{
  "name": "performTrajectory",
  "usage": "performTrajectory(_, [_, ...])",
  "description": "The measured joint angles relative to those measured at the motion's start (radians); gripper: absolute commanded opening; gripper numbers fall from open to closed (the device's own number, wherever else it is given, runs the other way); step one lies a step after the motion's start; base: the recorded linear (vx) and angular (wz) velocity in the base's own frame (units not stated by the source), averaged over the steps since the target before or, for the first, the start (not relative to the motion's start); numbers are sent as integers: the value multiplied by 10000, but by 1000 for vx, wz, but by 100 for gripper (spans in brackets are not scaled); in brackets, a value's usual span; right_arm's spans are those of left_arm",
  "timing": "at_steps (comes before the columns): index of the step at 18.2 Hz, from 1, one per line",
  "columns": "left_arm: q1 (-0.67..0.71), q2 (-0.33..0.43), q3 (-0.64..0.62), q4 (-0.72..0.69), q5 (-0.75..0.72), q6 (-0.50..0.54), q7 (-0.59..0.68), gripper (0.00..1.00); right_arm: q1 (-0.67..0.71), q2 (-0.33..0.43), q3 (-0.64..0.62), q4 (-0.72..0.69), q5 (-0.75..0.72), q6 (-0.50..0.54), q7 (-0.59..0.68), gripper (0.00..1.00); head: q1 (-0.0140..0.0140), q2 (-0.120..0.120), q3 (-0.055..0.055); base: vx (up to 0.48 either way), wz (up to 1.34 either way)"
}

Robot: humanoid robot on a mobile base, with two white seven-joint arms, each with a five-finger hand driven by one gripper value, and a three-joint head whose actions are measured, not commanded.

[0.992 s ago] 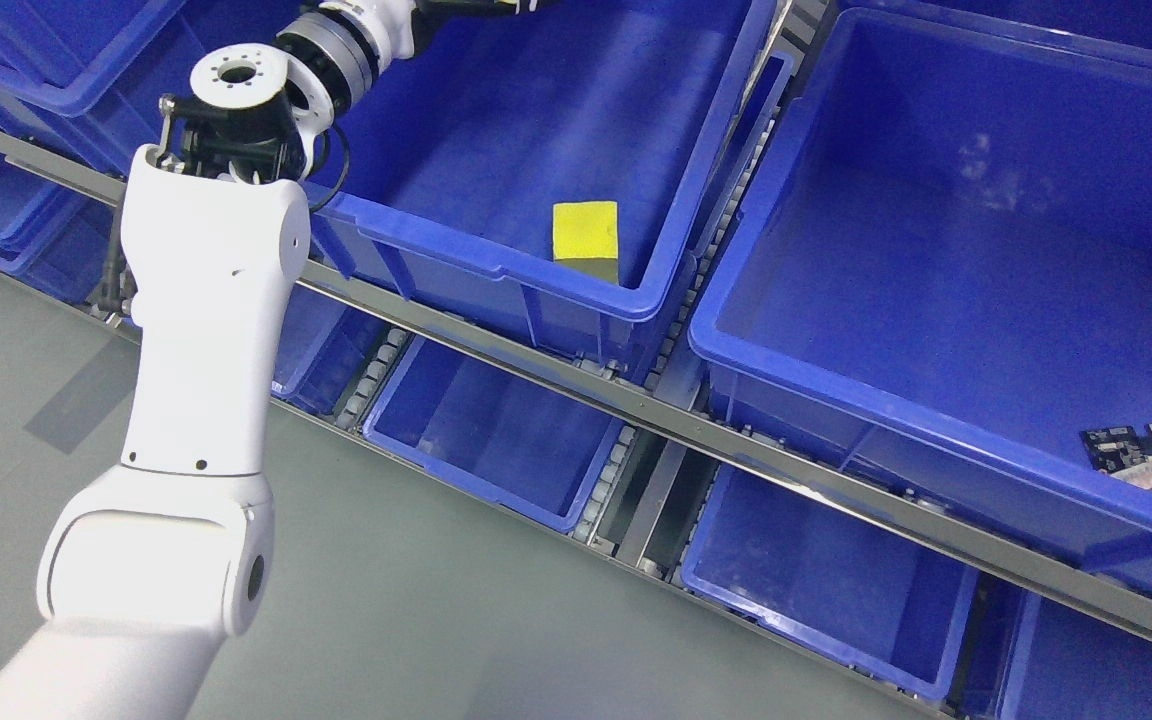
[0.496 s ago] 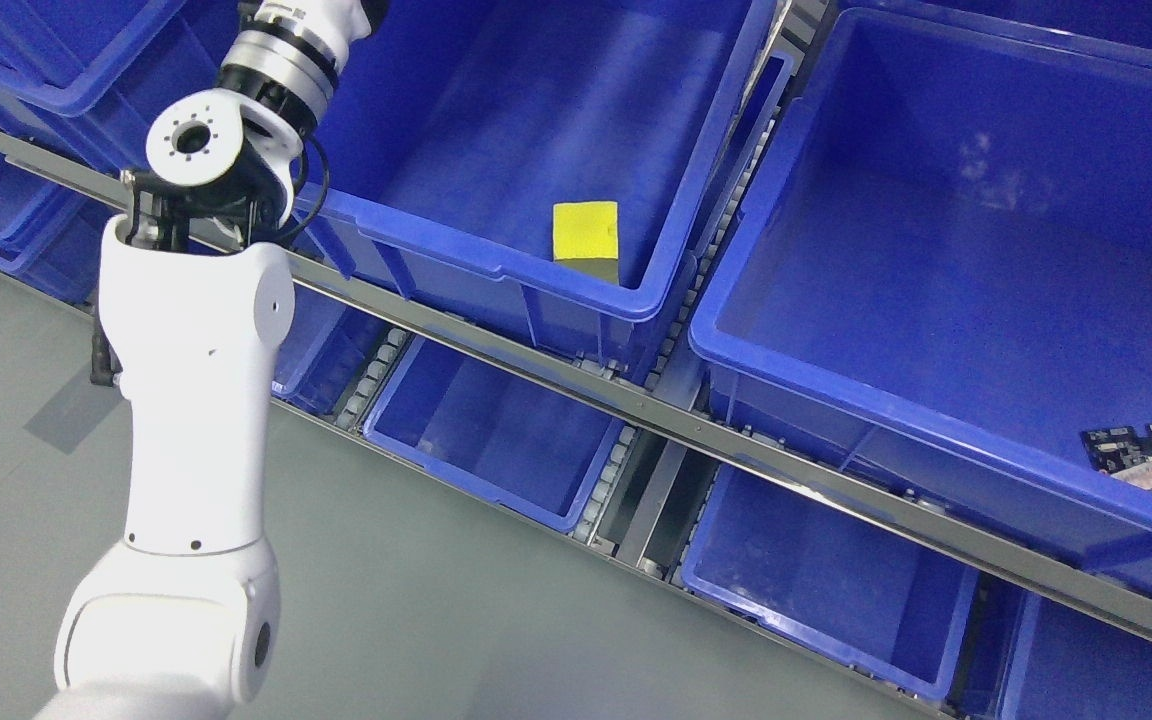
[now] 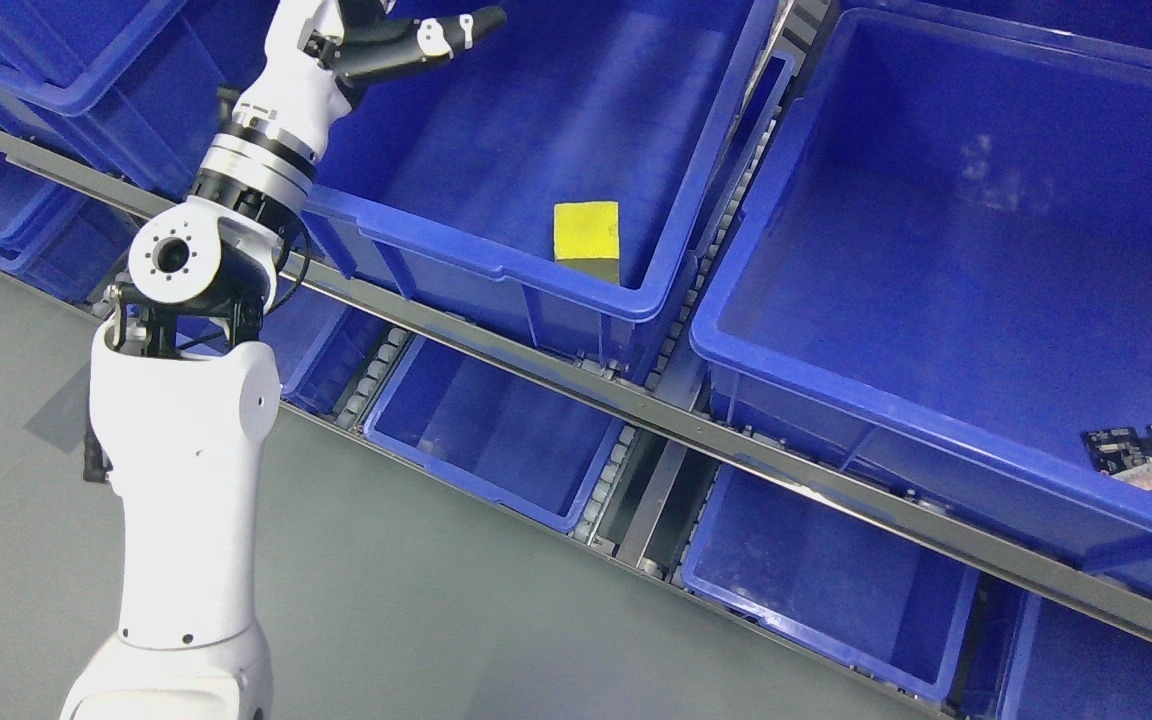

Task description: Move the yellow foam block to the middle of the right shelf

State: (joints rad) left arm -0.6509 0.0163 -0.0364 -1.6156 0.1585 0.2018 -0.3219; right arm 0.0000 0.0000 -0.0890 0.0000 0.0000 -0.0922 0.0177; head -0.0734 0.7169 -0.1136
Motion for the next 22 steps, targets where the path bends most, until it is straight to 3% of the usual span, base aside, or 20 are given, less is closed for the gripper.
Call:
performTrajectory(9, [1028,-98,365,-659,12,164,-47,100,0,0,0,0,0,-37,0,100,0,0,0,0,0])
performTrajectory(22, [1222,-145,746,-944,23,492,-60,100,0,0,0,0,0,-44,0,100,0,0,0,0,0])
